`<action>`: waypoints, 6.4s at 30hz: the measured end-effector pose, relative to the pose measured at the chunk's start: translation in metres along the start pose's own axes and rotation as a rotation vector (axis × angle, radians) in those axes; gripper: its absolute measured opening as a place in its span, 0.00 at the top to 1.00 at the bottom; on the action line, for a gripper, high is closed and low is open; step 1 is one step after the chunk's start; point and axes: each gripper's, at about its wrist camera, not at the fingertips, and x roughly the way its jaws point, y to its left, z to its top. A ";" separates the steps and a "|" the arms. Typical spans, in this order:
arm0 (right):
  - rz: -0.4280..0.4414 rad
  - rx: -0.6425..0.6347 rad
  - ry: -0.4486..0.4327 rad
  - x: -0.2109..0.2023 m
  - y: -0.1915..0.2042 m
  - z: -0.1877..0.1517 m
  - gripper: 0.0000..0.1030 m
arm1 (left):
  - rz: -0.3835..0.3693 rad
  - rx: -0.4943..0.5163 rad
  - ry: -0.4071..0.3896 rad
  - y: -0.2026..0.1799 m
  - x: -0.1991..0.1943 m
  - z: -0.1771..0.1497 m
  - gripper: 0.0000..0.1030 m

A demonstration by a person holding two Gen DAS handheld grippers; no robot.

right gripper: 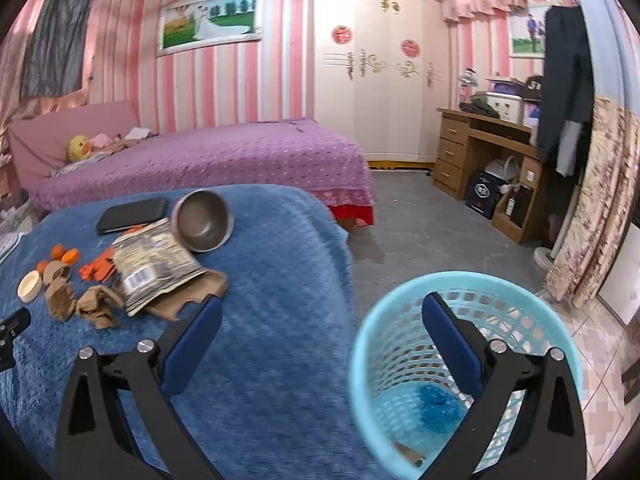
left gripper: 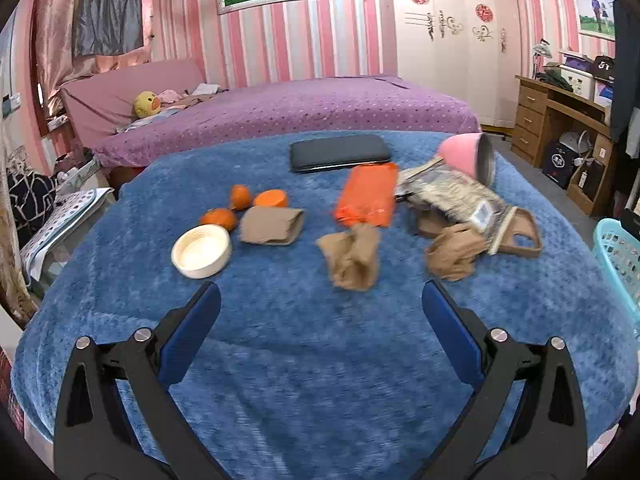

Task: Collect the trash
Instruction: 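Return to the blanket and grasp the crumpled brown paper with the right tool, then carry the crumpled paper to the basket and open the right tool, then move both tools back over the blanket toward the snack bag and white lid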

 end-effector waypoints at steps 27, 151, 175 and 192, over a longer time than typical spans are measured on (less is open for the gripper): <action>0.196 -0.114 0.103 0.013 0.126 -0.013 0.05 | 0.069 -0.131 0.044 0.098 0.024 -0.004 0.05; -0.063 0.071 0.099 0.035 -0.214 -0.021 0.58 | -0.364 0.157 0.045 -0.306 0.000 0.019 0.09; -0.034 0.064 0.026 0.019 -0.111 0.010 0.05 | -0.205 0.094 -0.036 -0.153 -0.033 0.044 0.05; 0.079 0.008 0.071 0.024 0.011 0.008 0.05 | -0.081 -0.028 -0.013 -0.010 -0.008 0.039 0.05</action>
